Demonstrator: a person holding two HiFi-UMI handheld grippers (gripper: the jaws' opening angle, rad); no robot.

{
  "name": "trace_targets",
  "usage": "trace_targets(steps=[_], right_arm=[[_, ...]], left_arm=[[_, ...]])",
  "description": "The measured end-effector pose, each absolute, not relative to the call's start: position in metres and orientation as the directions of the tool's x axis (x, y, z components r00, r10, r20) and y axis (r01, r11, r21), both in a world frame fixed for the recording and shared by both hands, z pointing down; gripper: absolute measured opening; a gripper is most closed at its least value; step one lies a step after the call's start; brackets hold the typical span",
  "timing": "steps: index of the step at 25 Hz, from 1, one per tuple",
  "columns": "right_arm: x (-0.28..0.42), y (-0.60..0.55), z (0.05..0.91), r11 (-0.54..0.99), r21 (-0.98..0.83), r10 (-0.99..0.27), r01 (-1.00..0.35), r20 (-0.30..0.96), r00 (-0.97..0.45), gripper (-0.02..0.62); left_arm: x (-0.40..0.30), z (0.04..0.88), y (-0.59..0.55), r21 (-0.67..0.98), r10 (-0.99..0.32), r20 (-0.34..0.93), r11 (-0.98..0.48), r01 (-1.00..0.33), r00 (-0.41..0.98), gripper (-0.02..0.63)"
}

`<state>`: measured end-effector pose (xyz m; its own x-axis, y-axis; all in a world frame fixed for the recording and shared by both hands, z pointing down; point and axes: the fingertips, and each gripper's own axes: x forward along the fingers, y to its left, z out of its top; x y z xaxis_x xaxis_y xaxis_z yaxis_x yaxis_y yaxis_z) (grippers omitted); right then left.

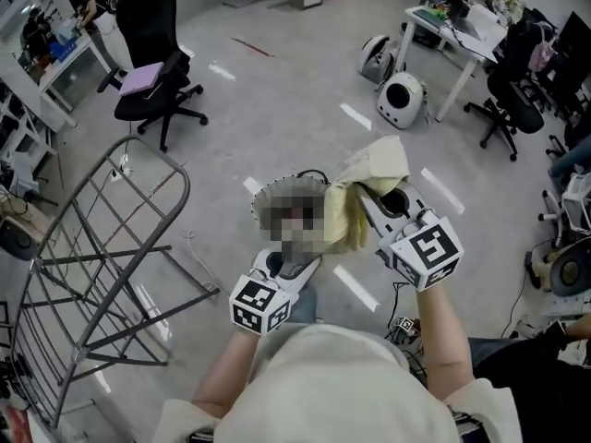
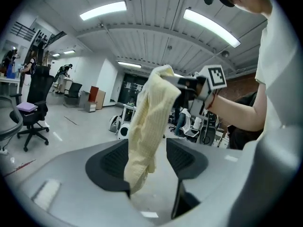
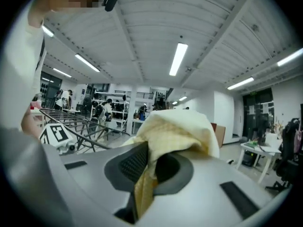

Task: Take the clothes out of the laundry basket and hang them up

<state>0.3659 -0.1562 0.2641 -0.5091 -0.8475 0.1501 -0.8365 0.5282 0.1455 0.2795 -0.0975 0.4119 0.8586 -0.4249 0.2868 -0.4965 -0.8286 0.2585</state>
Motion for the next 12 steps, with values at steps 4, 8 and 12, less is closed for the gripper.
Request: trace_targets(steps=[4,8,12], right_arm=[[0.34,-0.132,0.214,0.589,0.174,-0.807,-0.789,0.064,-0.588,0.029],[0.31,-0.106,0.179,0.641,0.172,-0.76,-0.748,0.006,-0.65,0.029],[0.294,-0.09,0.161,0.683,0.181,-0.716,-0.708,-0.024,-0.697,0.029]], left_arm=[[0.292,0.405,-0.071,0.211,-0.468,0.26,-0.826,-0.523,0.844,0.263],[0.286,0.389,-0.069,0.174,-0.539,0.224,-0.798,-0.578,0.812,0.265],[0.248,0.372,-0.078,0.134,-0.656,0.189,-0.719,-0.681,0.73,0.152]])
